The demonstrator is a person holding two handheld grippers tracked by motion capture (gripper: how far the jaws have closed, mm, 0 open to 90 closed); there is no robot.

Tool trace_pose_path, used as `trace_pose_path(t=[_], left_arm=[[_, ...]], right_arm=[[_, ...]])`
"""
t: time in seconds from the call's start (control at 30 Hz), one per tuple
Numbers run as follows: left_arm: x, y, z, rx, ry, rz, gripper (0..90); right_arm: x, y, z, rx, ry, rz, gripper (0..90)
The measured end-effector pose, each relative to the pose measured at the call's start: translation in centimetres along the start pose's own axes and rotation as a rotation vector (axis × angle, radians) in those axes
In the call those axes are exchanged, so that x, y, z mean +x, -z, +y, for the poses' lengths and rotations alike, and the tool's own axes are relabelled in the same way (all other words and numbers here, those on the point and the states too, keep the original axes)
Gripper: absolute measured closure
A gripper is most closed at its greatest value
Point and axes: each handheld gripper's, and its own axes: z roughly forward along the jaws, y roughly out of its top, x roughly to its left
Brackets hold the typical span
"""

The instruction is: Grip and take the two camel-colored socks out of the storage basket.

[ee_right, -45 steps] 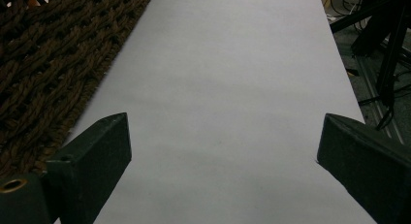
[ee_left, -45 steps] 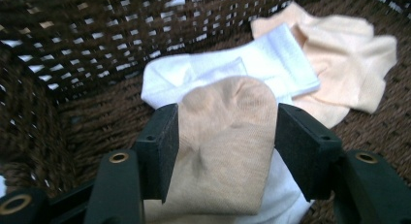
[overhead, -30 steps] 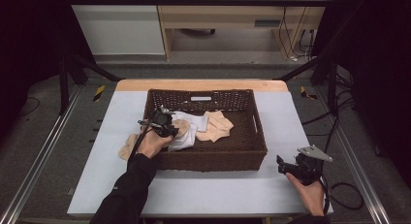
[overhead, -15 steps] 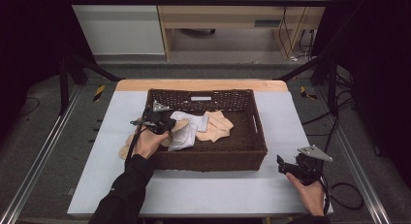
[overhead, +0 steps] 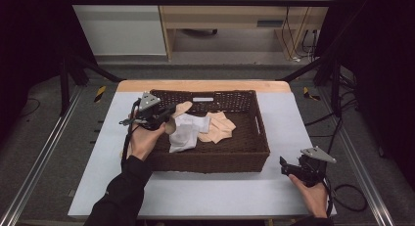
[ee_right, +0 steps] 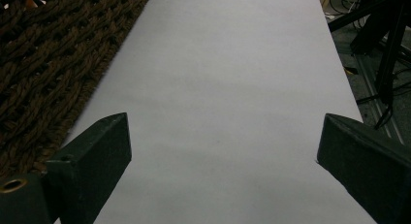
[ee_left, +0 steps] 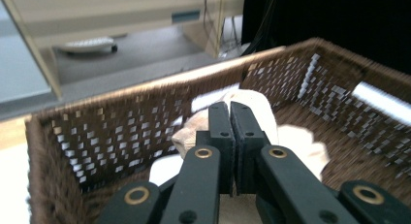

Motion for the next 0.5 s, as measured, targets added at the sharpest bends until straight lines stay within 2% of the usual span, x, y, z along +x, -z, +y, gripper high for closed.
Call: trace_pose_path(t=[0.3, 0.5], left_arm=[[-0.7, 3.3, 2.5, -0.095, -0.016, -0.023, 88.1], [0.0, 5.8, 3.1, -0.128, -0.015, -0.017, 88.1]], right_arm=[[0.0, 0.0, 0.0, -0.001, -0.001, 0.001, 5.6], [0.0, 0.0, 0.0, 0.002, -0.001, 0.001, 5.5]])
